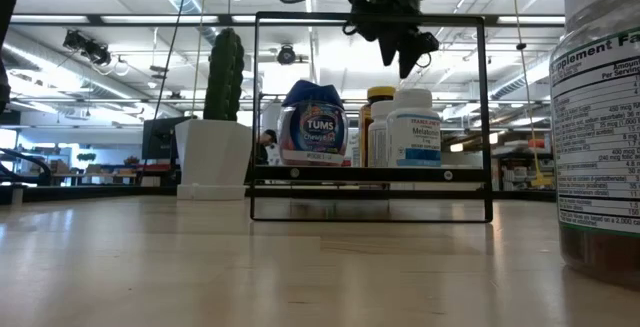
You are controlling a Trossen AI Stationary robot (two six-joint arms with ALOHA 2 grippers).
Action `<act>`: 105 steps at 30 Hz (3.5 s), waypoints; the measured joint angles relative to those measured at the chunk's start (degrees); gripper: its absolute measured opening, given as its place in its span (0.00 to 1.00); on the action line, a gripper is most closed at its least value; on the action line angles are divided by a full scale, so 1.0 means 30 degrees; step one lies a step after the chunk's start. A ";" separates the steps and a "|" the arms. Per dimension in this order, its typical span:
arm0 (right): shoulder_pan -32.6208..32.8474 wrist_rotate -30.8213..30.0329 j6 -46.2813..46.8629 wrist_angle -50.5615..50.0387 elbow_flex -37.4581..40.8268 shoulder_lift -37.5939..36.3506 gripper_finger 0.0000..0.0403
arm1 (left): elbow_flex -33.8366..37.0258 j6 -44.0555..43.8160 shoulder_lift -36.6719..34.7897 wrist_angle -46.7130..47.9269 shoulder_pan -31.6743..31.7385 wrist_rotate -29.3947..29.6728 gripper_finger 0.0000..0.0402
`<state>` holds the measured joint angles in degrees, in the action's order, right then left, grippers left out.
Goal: Pick and place medicine bottles onto shelf by color
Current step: Adjust the large orange medicine bottle on the shelf, then put the green medicine bottle on the shelf
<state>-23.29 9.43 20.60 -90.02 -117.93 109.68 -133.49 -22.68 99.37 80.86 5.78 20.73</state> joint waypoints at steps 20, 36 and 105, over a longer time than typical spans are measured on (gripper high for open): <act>0.1683 -0.0699 0.1216 0.1758 0.4146 0.0026 0.53 | 0.0000 0.0407 0.0000 0.0001 0.0000 0.0000 0.67; 0.1682 -0.1277 0.1223 0.3636 0.4204 0.0018 0.40 | 0.0000 0.0408 0.0000 0.0495 0.0000 -0.0007 0.67; 1.8003 -0.3662 1.1364 -0.0006 0.4182 -0.6976 0.40 | 0.0008 -0.0937 0.1412 -0.2662 -0.4949 -0.3834 0.67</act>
<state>30.72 -1.56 54.69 -90.04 -105.38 88.75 -133.47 -25.49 103.61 72.87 -9.06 9.23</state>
